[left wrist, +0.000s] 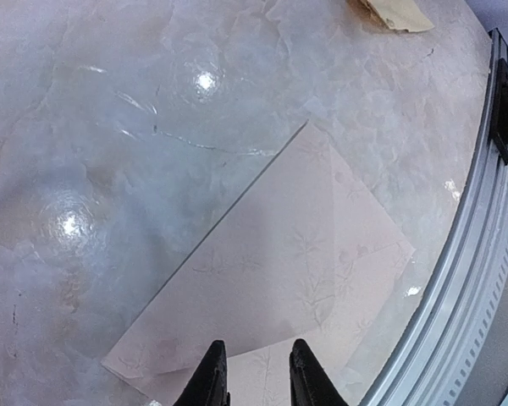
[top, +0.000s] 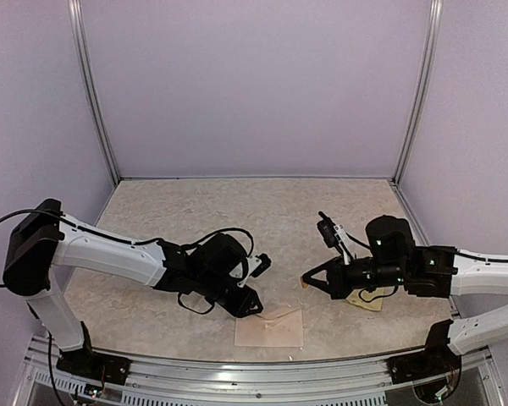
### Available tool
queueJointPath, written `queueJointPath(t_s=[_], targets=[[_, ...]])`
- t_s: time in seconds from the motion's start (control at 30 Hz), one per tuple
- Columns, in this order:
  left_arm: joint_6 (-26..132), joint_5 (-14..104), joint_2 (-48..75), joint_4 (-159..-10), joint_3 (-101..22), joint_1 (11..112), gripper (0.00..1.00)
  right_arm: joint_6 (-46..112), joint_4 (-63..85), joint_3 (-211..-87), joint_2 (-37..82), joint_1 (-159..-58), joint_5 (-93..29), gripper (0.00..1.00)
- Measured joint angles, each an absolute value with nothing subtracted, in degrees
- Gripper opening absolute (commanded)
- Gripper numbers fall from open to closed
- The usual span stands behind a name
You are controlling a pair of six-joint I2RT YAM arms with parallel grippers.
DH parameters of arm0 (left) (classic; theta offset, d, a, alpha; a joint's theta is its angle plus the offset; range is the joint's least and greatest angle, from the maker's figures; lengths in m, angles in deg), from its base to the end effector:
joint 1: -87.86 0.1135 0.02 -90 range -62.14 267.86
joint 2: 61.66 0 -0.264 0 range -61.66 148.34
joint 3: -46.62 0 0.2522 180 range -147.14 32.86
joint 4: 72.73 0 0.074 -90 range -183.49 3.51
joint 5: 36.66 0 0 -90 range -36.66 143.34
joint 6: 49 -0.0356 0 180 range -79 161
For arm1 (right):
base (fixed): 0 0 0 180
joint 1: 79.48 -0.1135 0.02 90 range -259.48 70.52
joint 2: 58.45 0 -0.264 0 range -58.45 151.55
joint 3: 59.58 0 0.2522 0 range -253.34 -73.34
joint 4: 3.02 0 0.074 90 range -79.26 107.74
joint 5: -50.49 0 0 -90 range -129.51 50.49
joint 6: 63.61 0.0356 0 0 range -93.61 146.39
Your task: Place the letter into the envelope and seal it
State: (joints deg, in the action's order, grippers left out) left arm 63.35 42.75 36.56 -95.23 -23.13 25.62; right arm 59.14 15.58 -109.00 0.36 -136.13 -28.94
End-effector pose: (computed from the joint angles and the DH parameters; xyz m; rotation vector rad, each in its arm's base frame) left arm 0.1563 -0.3111 0.1699 0.9825 2.4533 -0.8110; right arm 0.1201 0.1943 0.2470 -0.5897 2.1805 1.1017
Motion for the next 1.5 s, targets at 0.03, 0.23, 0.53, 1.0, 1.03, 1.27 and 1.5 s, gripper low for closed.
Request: queueJointPath(t_s=[0.03,0.23,0.53,1.0,1.03,1.27,1.5], targets=[[62.9,42.3,37.3,-95.4,-23.2,25.6,0.23,59.2,15.6,-109.0,0.7,-136.1,-28.8,0.00],[61.2,40.7,39.6,-95.7,-23.3,25.6,0.24,59.6,15.1,-108.1,2.7,-136.1,-27.7,0.00],[59.6,40.3,40.1,-95.6,-23.1,25.8,0.23,60.5,10.4,-107.1,9.6,-136.8,-25.6,0.00],[58.8,40.7,43.1,-95.6,-23.3,26.1,0.21,61.3,2.0,-107.0,21.3,-139.6,-23.9,0.00],[58.8,40.8,43.2,-95.7,-23.4,26.2,0.21,61.3,1.7,-107.0,22.1,-140.0,-24.0,0.00],[58.8,41.3,43.6,-95.7,-23.9,26.2,0.20,61.4,-0.1,-107.1,27.7,-142.0,-24.5,0.00],[58.8,41.3,43.6,-95.8,-23.9,26.2,0.20,61.4,-0.6,-108.0,30.4,-142.6,-25.7,0.00]])
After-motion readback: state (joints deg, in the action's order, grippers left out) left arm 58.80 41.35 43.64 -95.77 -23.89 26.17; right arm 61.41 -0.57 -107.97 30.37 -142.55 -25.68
